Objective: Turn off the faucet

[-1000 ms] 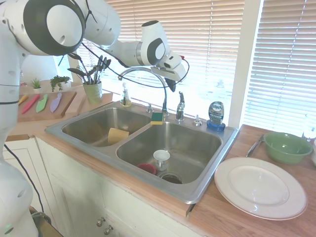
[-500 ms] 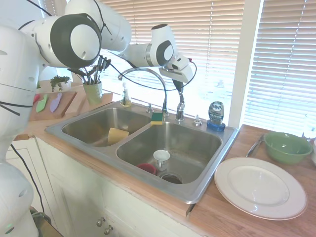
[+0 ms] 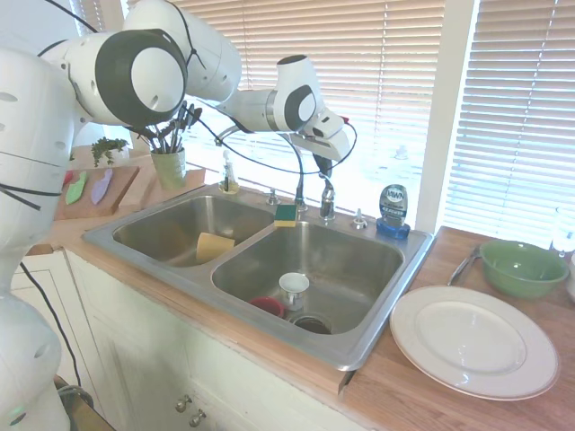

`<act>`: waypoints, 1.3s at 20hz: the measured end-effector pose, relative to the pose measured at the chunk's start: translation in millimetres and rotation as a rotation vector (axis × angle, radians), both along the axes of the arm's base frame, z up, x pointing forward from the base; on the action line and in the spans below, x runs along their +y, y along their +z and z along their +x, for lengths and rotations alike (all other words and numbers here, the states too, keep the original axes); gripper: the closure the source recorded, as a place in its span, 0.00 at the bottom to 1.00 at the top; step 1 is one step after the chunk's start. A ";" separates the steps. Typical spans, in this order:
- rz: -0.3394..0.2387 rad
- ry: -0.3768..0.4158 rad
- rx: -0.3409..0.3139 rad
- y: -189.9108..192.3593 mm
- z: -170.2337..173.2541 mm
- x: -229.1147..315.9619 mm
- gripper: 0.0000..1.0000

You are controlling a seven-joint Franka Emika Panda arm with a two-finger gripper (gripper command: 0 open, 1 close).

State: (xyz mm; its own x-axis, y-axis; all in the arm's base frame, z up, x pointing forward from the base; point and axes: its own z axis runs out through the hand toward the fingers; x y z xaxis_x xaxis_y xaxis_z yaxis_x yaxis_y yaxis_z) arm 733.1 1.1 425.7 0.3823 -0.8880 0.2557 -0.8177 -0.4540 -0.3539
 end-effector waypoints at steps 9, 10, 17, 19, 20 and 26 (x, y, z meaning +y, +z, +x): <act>0.025 0.015 0.050 -1.2 -37.2 5.5 1.00; 0.026 0.017 0.052 -0.2 -40.7 6.2 1.00; 0.041 0.022 0.255 -14.0 -85.3 18.9 1.00; 0.052 0.018 0.336 -22.4 -101.8 20.5 1.00; 0.054 0.015 0.361 -25.8 -110.0 19.6 1.00; 0.061 0.002 0.454 -41.0 -179.0 10.7 1.00</act>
